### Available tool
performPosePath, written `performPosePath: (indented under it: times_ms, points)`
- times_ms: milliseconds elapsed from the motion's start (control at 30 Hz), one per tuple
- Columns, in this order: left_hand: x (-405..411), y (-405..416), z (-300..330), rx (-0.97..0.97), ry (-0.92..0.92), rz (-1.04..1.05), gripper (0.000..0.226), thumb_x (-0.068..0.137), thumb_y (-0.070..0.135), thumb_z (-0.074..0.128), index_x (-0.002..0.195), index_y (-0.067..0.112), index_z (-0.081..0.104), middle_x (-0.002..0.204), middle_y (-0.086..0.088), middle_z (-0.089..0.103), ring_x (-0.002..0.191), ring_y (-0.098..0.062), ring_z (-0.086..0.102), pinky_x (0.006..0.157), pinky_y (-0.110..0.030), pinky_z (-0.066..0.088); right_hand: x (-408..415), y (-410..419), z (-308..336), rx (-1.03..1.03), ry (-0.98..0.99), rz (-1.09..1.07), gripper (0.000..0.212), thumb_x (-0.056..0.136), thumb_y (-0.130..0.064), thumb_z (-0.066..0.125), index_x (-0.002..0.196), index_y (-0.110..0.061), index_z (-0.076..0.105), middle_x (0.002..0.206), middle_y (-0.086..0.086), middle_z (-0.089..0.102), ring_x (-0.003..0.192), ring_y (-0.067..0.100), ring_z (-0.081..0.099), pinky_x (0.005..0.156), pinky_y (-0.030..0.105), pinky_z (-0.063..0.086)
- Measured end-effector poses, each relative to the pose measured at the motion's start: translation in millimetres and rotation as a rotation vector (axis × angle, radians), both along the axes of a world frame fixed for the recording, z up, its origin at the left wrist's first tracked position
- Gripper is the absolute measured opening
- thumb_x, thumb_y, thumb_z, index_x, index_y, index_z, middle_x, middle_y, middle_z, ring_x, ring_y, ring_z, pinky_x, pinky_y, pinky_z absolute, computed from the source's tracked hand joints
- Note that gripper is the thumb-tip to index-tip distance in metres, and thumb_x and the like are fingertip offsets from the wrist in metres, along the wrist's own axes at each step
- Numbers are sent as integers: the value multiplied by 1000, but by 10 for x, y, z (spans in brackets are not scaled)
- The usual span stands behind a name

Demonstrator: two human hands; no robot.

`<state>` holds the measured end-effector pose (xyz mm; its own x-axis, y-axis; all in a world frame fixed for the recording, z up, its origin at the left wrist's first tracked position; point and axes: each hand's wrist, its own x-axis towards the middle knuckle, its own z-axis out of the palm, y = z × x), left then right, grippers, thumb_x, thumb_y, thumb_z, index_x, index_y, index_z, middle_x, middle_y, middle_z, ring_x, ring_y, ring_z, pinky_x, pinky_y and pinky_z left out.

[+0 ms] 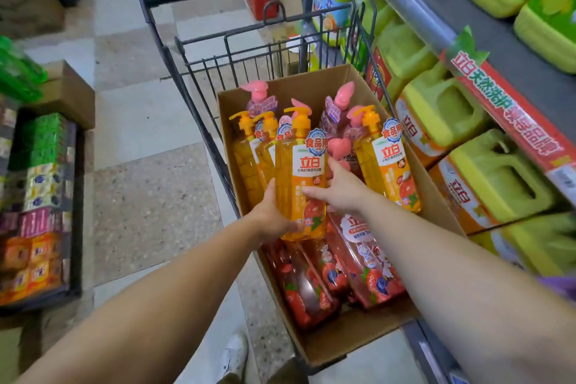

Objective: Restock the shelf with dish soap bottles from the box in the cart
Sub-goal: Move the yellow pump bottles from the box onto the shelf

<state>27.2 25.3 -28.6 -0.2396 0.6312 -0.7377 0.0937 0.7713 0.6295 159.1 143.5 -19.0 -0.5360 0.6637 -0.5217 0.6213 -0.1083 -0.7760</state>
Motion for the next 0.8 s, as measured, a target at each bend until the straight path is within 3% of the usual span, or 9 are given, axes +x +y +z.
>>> performPosePath:
  times_ms: [133, 233, 300, 433, 500, 567, 667, 733, 800]
  points:
    - [-98, -48, 205, 149, -79, 1, 122, 76, 10, 81, 148, 51, -9, 138, 2, 50, 123, -24, 54, 98, -53, 50, 23, -91, 300, 112, 52, -102, 91, 78, -29, 79, 150, -30, 22, 144, -3, 48, 129, 20, 49, 102, 51, 47]
    - [-148, -84, 495, 281, -61, -53, 117, 77, 9, 80, 152, 43, -4, 129, 6, 55, 115, -17, 58, 97, -45, 52, 36, -213, 637, 208, 97, -206, 93, 79, -27, 79, 151, -28, 19, 143, -4, 48, 126, 19, 50, 101, 50, 48]
    - [-162, -109, 716, 381, -18, -107, 107, 77, 11, 81, 153, 35, 10, 112, 12, 58, 107, -15, 61, 93, -39, 54, 69, -326, 908, 302, 91, -265, 92, 79, -32, 78, 150, -26, 19, 137, 0, 55, 120, 21, 58, 98, 49, 50]
    - [-185, -165, 1136, 541, 63, -244, 66, 73, 18, 85, 130, 25, 51, 113, 11, 64, 94, -5, 60, 78, -17, 48, 236, -587, 1496, 505, 38, -343, 84, 78, -40, 77, 146, -18, 31, 124, -9, 56, 109, 16, 60, 94, 38, 50]
    - [-158, -189, 1346, 627, 79, -338, 51, 75, 16, 83, 115, 29, 54, 101, 20, 61, 85, 5, 58, 66, -2, 43, 372, -757, 1790, 579, -21, -367, 74, 81, -42, 74, 141, -18, 39, 115, -9, 56, 98, 15, 59, 82, 29, 47]
    - [-66, -188, 1542, 695, 0, -406, 52, 78, 12, 80, 120, 28, 53, 98, 25, 58, 88, 7, 61, 62, 3, 41, 534, -943, 2029, 605, -17, -449, 84, 73, -54, 73, 142, -19, 40, 125, -5, 60, 103, 17, 62, 88, 36, 51]
    - [205, -204, 1791, 747, -96, -516, 57, 80, 10, 78, 126, 30, 51, 102, 18, 64, 78, 16, 60, 66, -1, 45, 830, -1268, 2334, 682, 11, -573, 88, 63, -62, 72, 138, -28, 43, 127, -7, 60, 110, 22, 63, 91, 49, 53]
    - [456, -188, 1899, 770, -180, -598, 69, 79, 13, 80, 138, 28, 47, 121, 1, 66, 88, -3, 68, 70, -21, 55, 1055, -1474, 2524, 729, 4, -647, 74, 69, -55, 74, 134, -32, 45, 107, -14, 64, 104, 21, 66, 89, 49, 54]
    - [738, -201, 2033, 805, -201, -658, 67, 81, 10, 77, 137, 28, 44, 119, -2, 64, 78, -8, 67, 63, -27, 56, 1297, -1666, 2675, 770, -17, -738, 63, 80, -40, 75, 135, -30, 47, 99, -16, 64, 97, 22, 68, 87, 46, 55]
